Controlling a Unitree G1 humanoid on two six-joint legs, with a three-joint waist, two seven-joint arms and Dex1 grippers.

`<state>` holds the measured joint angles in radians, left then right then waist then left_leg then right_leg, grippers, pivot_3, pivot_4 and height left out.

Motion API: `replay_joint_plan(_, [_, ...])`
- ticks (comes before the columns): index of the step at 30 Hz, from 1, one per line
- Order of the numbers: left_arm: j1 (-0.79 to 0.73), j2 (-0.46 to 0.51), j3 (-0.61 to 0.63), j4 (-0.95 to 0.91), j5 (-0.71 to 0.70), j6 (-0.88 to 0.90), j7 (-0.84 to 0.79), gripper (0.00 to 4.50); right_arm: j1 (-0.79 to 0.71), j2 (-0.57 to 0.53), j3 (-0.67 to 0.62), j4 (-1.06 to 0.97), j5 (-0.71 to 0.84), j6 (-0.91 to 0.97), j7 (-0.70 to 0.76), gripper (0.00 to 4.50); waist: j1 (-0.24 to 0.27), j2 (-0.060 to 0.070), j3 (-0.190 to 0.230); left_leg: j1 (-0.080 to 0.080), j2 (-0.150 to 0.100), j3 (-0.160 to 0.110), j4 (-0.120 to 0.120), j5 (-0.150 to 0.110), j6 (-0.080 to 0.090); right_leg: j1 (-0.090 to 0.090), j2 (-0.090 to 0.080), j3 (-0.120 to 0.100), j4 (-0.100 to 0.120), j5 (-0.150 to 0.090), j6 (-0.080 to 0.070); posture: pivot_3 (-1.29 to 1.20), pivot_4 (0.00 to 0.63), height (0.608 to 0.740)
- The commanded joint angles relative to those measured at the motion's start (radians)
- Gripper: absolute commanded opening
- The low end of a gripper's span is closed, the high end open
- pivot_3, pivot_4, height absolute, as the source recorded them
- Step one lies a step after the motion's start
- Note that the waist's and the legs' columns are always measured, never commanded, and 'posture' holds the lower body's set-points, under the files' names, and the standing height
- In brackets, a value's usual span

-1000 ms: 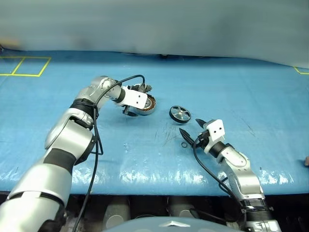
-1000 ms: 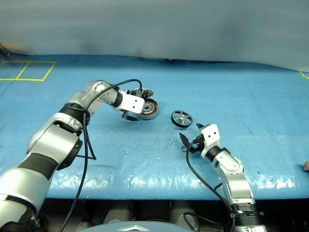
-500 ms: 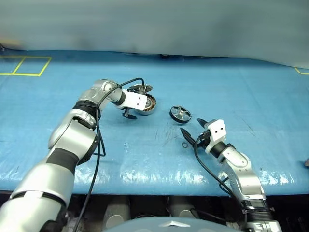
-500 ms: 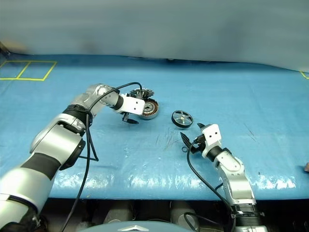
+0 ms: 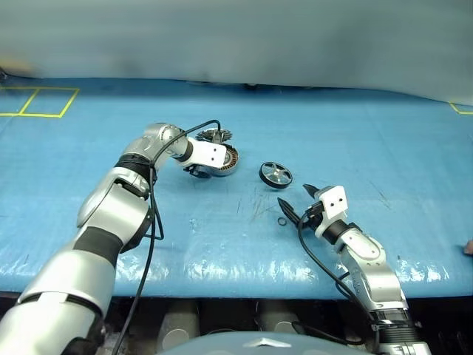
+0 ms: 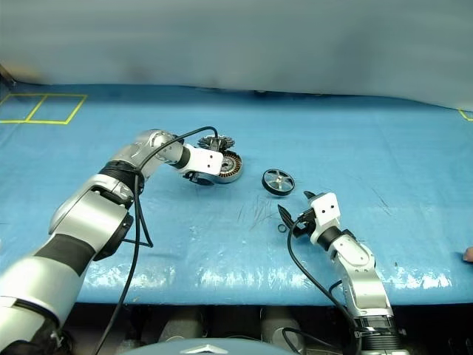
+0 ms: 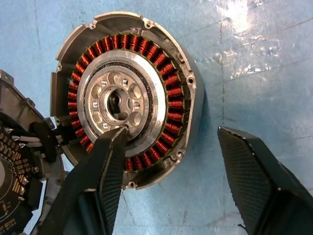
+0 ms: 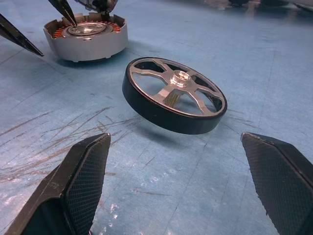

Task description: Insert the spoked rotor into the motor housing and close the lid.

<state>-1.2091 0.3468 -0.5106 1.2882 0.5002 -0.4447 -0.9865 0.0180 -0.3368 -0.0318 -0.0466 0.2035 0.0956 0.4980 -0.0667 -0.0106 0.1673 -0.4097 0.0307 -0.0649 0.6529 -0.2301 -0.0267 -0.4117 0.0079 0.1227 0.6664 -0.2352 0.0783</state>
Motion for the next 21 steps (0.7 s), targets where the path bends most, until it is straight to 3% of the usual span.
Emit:
replay_joint_plan(1, [0.017,-0.003,-0.006,0.012,0.015,0.009,-0.02,2.47,0.005,-0.001,-0.021,-0.04,0.01,-0.021,-0.004,4.5,0.0,0.0,0.0,0.0,0.0,0.0,0.0,0.0,0.0,0.0,0.0,0.0,0.0,0.0,0.0,0.0,0.15,0.74])
replay_joint_plan(4, [0.022,0.001,-0.009,0.011,0.022,0.008,-0.015,1.54,0.008,-0.001,-0.023,-0.04,0.009,-0.022,-0.005,4.5,-0.001,0.0,0.0,0.001,0.0,0.0,0.001,0.0,0.0,0.001,0.0,0.0,0.0,0.0,0.0,0.0,0.15,0.74])
replay_joint_plan(7, [0.027,0.003,-0.007,0.01,0.02,0.007,-0.019,1.54,0.008,0.001,-0.023,-0.039,0.009,-0.022,-0.006,4.5,-0.004,0.0,-0.001,0.003,0.0,0.0,0.001,0.0,0.0,0.003,0.0,0.001,0.001,0.0,0.001,0.0,0.15,0.74])
replay_joint_plan(12, [0.033,0.009,-0.001,0.008,0.018,0.002,-0.021,0.31,0.006,0.003,-0.021,-0.034,0.009,-0.024,-0.005,4.5,-0.003,0.0,-0.001,0.005,0.0,0.0,0.001,0.0,0.0,0.005,0.0,0.001,0.002,0.0,0.001,0.0,0.15,0.74])
replay_joint_plan(21, [0.035,0.029,0.003,-0.006,0.019,-0.041,-0.016,0.15,0.003,0.004,-0.019,-0.028,0.007,-0.024,-0.005,4.5,-0.003,0.0,-0.001,0.004,0.0,0.0,0.002,0.0,0.0,0.004,0.0,0.001,0.002,0.0,0.001,0.0,0.15,0.74])
